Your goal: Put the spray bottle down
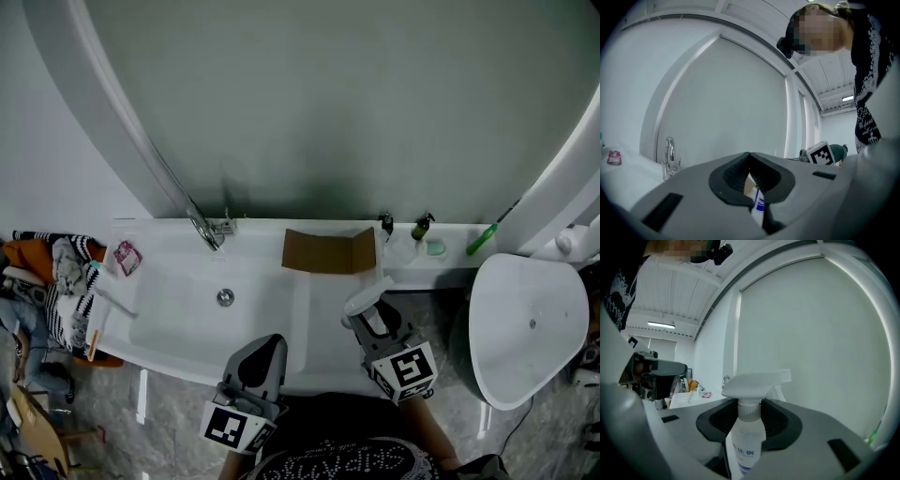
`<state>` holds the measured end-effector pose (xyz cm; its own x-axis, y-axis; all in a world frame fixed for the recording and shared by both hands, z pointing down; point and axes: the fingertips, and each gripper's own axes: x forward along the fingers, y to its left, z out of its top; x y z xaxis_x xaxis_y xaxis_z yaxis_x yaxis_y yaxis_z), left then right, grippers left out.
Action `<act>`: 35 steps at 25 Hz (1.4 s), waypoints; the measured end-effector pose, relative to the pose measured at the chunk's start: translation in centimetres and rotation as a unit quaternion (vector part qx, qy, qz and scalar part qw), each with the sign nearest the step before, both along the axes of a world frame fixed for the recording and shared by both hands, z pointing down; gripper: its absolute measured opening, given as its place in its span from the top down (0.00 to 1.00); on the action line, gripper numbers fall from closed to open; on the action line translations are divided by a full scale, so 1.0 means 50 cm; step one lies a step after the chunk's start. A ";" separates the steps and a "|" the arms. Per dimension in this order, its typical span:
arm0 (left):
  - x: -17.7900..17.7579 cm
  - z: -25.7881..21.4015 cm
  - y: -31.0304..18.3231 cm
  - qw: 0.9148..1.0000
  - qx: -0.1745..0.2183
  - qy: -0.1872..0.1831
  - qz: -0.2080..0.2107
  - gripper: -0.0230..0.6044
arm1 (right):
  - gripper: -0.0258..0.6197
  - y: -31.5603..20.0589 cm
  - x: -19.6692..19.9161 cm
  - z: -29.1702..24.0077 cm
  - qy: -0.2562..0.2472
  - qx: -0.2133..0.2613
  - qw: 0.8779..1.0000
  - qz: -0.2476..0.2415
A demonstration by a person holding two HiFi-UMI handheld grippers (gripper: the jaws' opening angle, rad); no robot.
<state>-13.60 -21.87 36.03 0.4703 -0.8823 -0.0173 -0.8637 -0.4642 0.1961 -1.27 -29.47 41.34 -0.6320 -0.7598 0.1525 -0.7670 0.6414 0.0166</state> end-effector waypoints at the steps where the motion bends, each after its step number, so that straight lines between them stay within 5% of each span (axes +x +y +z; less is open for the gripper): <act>1: -0.003 0.001 -0.002 1.000 -0.002 0.000 -0.001 0.96 | 0.72 -0.012 -0.006 0.007 0.002 0.000 1.000 -0.002; 11: 0.006 0.012 -0.014 1.000 -0.014 -0.004 0.005 0.96 | 0.72 -0.091 -0.024 0.120 0.029 -0.020 0.999 0.005; 29: 0.019 0.010 -0.016 1.000 -0.015 -0.004 0.012 0.96 | 0.72 -0.077 0.004 0.131 0.031 -0.037 0.999 0.016; 35: 0.013 0.014 -0.015 1.000 -0.016 -0.003 0.007 0.96 | 0.62 -0.064 0.004 0.135 0.030 -0.064 0.998 0.003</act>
<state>-12.94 -22.61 36.74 0.4826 -0.8758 0.0132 -0.8585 -0.4699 0.2053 -1.05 -32.65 48.11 -0.6147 -0.7356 0.2848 -0.7708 0.6368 -0.0190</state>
